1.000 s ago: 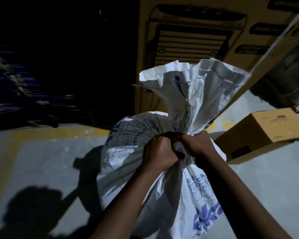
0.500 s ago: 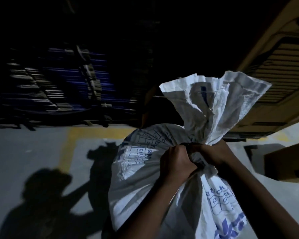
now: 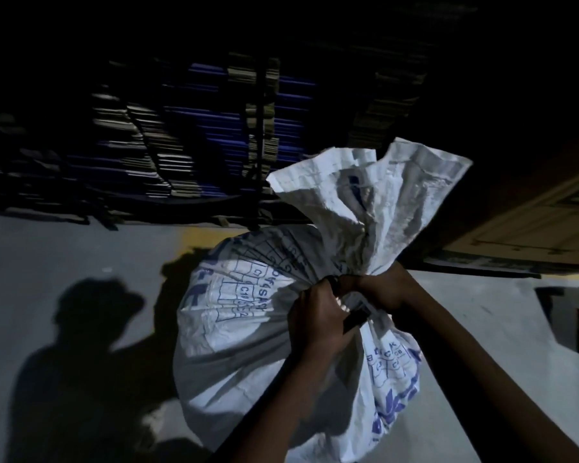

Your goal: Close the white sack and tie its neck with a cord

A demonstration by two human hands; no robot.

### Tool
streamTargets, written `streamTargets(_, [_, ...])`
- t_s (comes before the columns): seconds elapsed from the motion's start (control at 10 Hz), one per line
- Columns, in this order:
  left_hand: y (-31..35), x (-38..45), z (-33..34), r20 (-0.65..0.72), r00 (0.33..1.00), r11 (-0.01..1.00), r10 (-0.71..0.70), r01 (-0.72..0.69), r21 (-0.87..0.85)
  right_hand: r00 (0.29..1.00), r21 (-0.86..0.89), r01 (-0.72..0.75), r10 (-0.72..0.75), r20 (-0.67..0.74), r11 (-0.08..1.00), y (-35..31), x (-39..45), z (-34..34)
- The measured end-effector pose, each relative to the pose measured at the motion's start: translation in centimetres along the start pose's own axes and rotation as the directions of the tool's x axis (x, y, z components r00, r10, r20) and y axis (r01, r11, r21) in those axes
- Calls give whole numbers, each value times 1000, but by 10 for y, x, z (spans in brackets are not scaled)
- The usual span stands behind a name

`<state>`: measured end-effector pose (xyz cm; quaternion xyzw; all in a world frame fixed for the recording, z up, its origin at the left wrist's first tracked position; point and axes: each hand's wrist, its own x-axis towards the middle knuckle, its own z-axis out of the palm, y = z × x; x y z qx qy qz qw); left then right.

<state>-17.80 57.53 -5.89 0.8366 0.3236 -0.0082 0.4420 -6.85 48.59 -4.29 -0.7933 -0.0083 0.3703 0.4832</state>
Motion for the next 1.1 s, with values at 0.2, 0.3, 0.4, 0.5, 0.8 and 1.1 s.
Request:
streamTargets(0.2, [-48,51,-38,-59,994,995,-96,97,29,987,-76,38,-25,160,996,-32,58,68])
streamTargets(0.3, [-80,82,-45,-55,987,987,-154,157,43,968,-127,-82,109,224,988,-25,106,100])
streamTargets(0.4, [-103,100,-42,-52,974,975,-220,222,32,960,-136,-138,167,224,981,-12,128,119])
streamTargets(0.5, [-139,119,-38,-98,954,959,-283,285,6,979,-117,-117,134,153,986,-7,129,155])
streamTargets(0.8, [-189,117,-54,-26,974,973,-225,223,-62,993,-101,62,-51,106,993,-3,118,178])
streamTargets(1.1, [-158,81,-92,-199,980,988,10,21,153,983,-394,172,-181,13,903,1,60,129])
